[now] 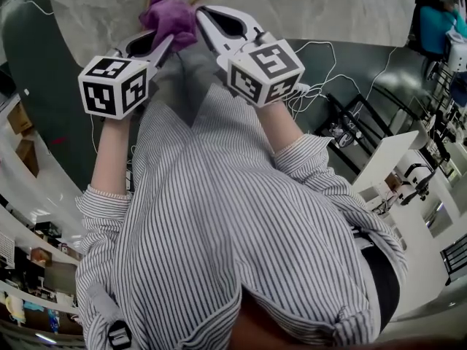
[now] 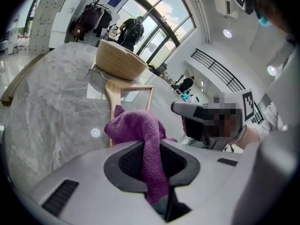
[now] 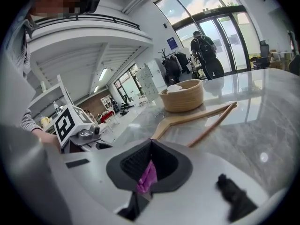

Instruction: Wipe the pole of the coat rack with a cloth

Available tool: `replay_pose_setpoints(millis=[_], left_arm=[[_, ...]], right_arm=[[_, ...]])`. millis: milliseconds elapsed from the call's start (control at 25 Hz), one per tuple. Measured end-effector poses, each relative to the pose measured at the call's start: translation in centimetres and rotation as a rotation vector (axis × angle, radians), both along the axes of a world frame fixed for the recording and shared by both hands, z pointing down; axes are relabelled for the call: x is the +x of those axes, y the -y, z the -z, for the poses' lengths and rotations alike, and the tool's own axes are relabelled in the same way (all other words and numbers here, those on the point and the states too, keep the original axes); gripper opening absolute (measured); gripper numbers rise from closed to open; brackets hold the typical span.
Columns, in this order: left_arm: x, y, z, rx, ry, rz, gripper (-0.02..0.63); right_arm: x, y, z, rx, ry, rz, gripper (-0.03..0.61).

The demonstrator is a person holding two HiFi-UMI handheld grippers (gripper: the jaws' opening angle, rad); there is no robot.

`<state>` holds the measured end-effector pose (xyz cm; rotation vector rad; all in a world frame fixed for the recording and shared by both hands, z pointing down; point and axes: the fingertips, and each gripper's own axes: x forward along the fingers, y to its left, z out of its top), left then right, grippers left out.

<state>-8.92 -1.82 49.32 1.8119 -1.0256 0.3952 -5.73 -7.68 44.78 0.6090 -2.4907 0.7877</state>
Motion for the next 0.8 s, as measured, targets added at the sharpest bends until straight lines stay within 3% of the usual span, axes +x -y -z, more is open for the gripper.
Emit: replay_pose_setpoints(millis=[800], left_arm=[[-1.4, -3.0, 0.7, -0.018, -0.056, 0.054, 0.081]], right_arm=[[-2.3, -0.6, 0.3, 0.01, -0.013, 0.097, 0.014]])
